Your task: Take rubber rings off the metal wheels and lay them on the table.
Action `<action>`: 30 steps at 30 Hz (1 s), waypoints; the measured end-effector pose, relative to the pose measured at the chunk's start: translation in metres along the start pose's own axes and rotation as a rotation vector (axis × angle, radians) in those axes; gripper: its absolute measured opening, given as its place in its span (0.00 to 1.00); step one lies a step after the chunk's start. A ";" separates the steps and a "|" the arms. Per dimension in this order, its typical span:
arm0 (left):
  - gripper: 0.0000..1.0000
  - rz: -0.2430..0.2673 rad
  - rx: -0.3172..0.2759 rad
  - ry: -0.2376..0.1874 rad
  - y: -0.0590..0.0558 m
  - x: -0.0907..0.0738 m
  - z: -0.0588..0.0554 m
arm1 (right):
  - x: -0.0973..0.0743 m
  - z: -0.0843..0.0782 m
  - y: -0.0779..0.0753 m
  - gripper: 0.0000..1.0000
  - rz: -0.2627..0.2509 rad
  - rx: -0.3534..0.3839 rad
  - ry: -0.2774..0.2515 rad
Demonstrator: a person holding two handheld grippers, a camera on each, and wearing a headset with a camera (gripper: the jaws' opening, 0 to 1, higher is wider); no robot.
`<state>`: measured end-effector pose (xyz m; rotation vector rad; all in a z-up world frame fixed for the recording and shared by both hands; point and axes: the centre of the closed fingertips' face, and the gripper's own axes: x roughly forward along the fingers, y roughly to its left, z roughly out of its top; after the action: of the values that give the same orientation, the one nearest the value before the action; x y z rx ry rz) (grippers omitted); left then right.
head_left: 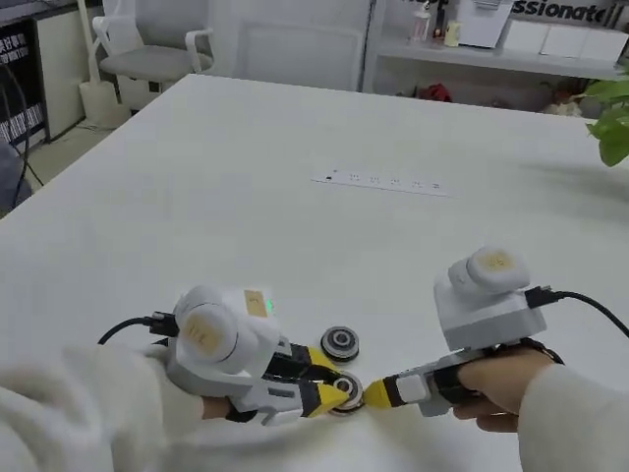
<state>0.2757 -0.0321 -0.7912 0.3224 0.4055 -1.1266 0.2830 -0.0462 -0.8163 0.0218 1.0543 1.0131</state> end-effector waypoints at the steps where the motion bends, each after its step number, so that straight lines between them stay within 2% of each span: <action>1: 0.13 -0.001 -0.001 0.000 0.000 0.000 0.000 | 0.000 0.000 -0.001 0.00 0.003 0.002 -0.002; 6: 0.13 0.005 -0.007 -0.003 0.000 -0.001 0.000 | -0.007 0.004 0.001 0.00 0.030 0.043 -0.032; 15: 0.13 0.011 -0.015 -0.006 0.002 -0.001 0.000 | -0.011 0.013 0.008 0.00 0.039 0.039 -0.054; 30: 0.13 0.008 -0.026 0.003 0.002 -0.001 0.001 | -0.011 0.016 0.013 0.00 0.024 0.010 -0.032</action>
<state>0.2772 -0.0308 -0.7902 0.3028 0.4203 -1.1120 0.2844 -0.0396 -0.7936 0.0587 1.0315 1.0266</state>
